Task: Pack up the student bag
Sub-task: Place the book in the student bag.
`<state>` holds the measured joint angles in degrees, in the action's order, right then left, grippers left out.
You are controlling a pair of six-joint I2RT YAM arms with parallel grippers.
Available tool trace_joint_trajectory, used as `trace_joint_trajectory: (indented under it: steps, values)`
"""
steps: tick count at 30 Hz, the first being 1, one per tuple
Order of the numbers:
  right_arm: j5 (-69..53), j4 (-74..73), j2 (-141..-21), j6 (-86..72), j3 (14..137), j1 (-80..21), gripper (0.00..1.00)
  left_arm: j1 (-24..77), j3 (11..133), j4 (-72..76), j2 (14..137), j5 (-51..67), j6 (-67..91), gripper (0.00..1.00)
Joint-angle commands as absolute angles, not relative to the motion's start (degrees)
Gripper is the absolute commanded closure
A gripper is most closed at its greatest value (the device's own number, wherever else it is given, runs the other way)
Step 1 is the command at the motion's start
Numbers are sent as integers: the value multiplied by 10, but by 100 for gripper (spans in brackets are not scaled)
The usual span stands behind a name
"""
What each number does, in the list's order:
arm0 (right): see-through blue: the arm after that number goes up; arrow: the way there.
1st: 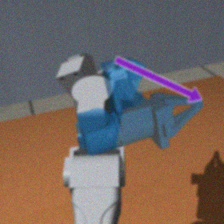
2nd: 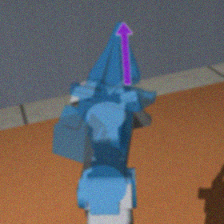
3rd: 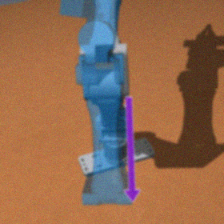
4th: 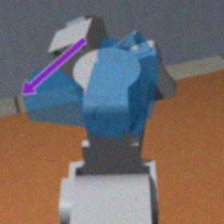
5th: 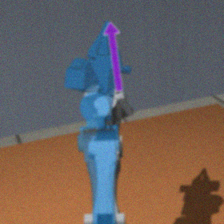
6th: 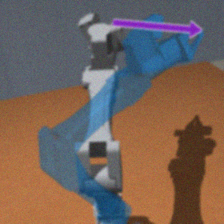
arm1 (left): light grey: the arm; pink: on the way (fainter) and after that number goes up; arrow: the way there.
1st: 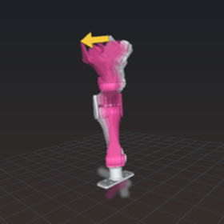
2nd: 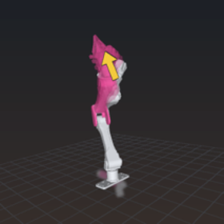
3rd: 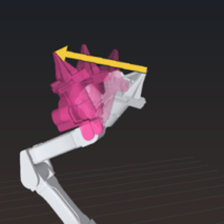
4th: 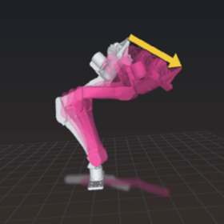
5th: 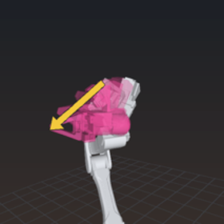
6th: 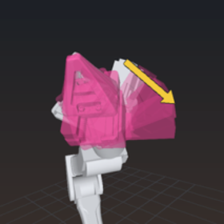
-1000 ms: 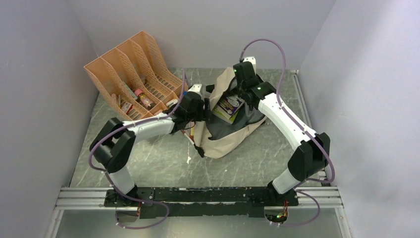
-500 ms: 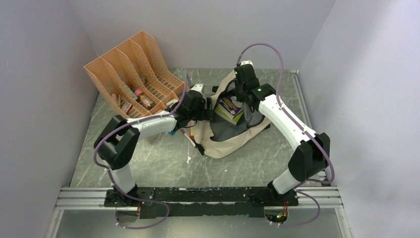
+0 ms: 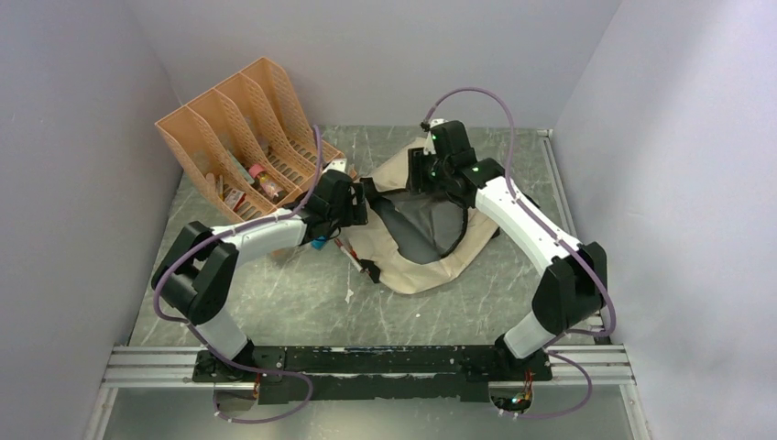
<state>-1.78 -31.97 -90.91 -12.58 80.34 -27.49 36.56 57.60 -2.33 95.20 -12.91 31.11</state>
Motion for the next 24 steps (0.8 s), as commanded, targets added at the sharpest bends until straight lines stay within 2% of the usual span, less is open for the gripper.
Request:
trace_joint_trajectory:
  steps: [1, 6, 13, 24]
  values:
    - [63, -279, -866, -165, 786, -266, 45, 355, 563, -43, 929, -137, 319, 19]
    - [136, -318, -894, -170, 802, -236, 40, 348, 545, -47, 906, -130, 321, 19]
    - [110, -310, -908, -175, 788, -205, 39, 346, 506, -11, 867, -71, 350, 18]
    - [94, -219, -804, -207, 607, -205, 37, 363, 530, -39, 854, -119, 377, 15]
